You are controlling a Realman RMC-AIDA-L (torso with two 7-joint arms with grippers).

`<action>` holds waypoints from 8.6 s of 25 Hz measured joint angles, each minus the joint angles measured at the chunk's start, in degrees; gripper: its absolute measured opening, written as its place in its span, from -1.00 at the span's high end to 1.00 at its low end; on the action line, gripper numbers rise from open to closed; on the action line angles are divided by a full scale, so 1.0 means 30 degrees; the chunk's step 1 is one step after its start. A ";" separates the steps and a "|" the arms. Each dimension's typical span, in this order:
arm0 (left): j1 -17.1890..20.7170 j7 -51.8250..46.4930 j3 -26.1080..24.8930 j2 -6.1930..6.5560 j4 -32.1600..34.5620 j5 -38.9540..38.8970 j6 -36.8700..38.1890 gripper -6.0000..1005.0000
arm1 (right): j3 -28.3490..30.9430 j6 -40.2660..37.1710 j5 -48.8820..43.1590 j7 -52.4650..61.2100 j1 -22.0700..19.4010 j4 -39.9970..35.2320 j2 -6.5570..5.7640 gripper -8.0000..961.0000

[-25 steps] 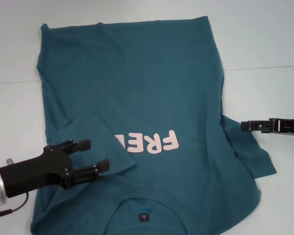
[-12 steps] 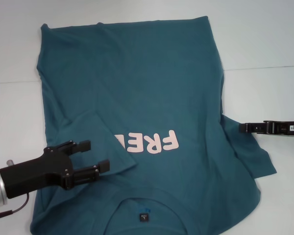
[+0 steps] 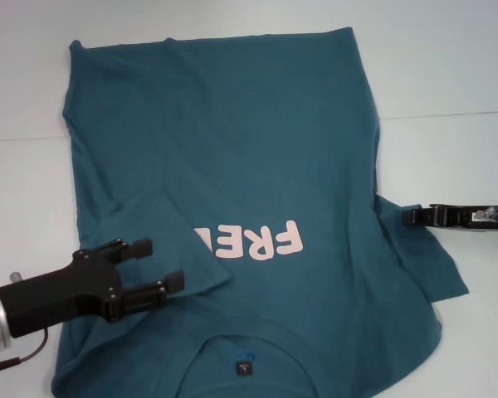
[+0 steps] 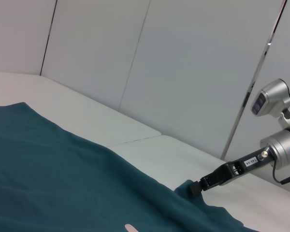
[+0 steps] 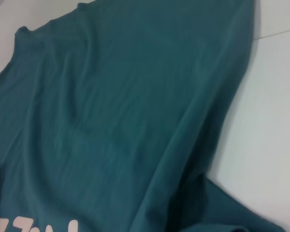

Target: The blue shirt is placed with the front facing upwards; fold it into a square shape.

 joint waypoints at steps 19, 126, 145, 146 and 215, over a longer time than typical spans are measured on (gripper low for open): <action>0.0019 -0.0566 -0.0031 0.0000 0.0034 -0.0001 -0.0033 -0.77 | 0.0341 -0.0428 0.1350 -0.0546 -0.1183 -0.1288 -0.0122 0.96; -0.0412 -0.0926 0.0204 0.0058 -0.1022 -0.0001 -0.0512 -0.77 | -0.0463 -0.3792 0.1977 0.1937 -0.1169 -0.2190 -0.0778 -0.75; -0.0450 -0.0939 0.0204 0.0044 -0.1021 0.0085 -0.0583 -0.76 | -0.0471 -0.2297 0.1758 0.2517 -0.1548 -0.0483 -0.0593 -0.78; -0.0451 -0.0937 0.0205 0.0042 -0.1022 0.0097 -0.0582 -0.76 | -0.0518 -0.2168 0.1757 0.2517 -0.1501 -0.0457 -0.0537 -0.78; -0.0607 -0.0905 0.0204 0.0000 -0.1052 -0.0029 -0.0759 -0.77 | 0.1784 -0.8153 0.5054 -0.0077 -0.2123 -0.1696 -0.0579 0.96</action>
